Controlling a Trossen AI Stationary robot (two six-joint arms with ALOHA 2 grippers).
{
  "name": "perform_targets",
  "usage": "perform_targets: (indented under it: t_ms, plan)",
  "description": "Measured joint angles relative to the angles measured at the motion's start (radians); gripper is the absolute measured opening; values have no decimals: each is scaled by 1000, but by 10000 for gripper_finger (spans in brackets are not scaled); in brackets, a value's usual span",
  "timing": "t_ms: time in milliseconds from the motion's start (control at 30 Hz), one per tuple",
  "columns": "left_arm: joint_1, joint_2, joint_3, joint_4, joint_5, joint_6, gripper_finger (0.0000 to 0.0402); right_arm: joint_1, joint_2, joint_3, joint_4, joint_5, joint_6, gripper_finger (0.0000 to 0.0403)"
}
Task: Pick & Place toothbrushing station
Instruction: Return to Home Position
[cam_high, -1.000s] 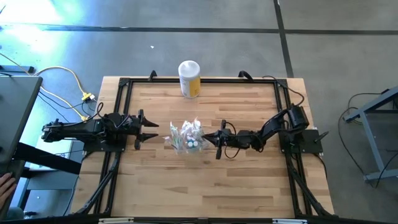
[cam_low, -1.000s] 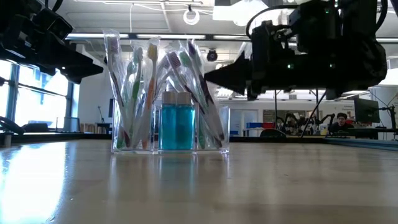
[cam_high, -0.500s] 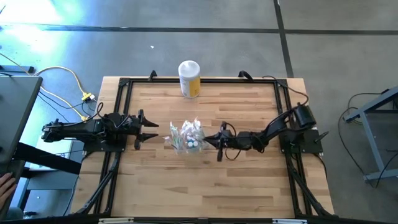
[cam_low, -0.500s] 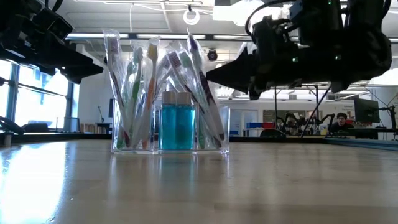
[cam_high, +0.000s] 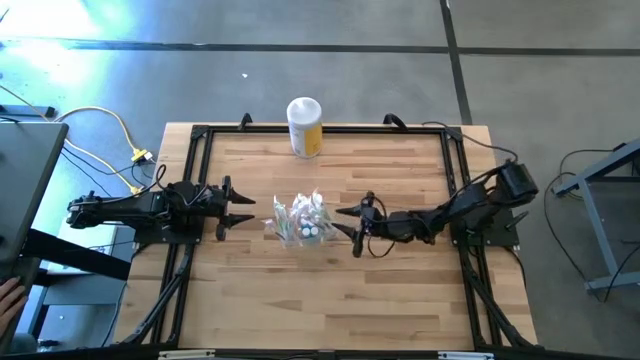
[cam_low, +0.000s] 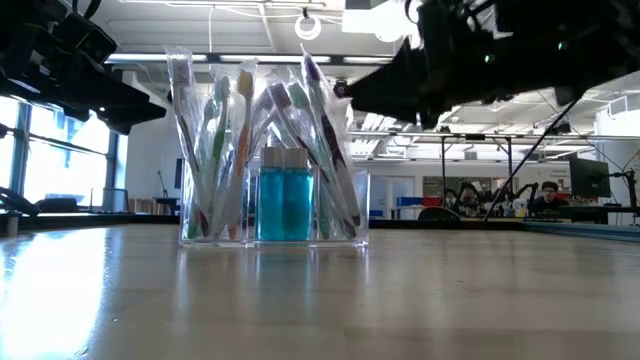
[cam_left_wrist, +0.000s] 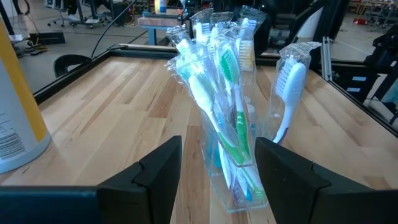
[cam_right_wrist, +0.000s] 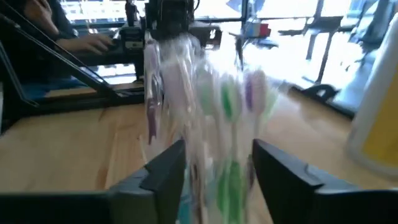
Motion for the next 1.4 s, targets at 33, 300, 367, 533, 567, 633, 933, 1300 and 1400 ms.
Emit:
perform_targets:
  t_ms: [33, 300, 367, 533, 567, 633, 933, 1300, 1400]
  plan:
    - [0, 0, 0, 0, 0, 0, 200, 7, -21, 1, -5, 16, -25, 174]
    - [0, 0, 0, 0, 0, 0, 200, 101, -295, 1, -319, 137, -97, 237]
    - [0, 0, 0, 0, 0, 0, 200, 115, -386, 1, -462, 89, 2, 231]
    - [0, 0, 0, 0, 0, 0, 200, 130, -612, 1, -834, -31, 203, 190]
    - [0, 0, 0, 0, 0, 0, 200, 133, -651, 1, -900, -58, 204, 177]
    - [0, 0, 0, 0, 0, 0, 200, 138, -713, 1, -1023, -96, 204, 146]
    - [0, 0, 1, 0, 0, 0, 200, 176, -790, -24, -1176, -118, 192, 8]
    - [0, 0, 1, 0, 0, 0, 200, 209, -1012, -260, -1034, -58, 145, 4]
    - [0, 0, 1, 0, 0, 0, 200, 203, -1119, -353, -916, -59, 99, 3]
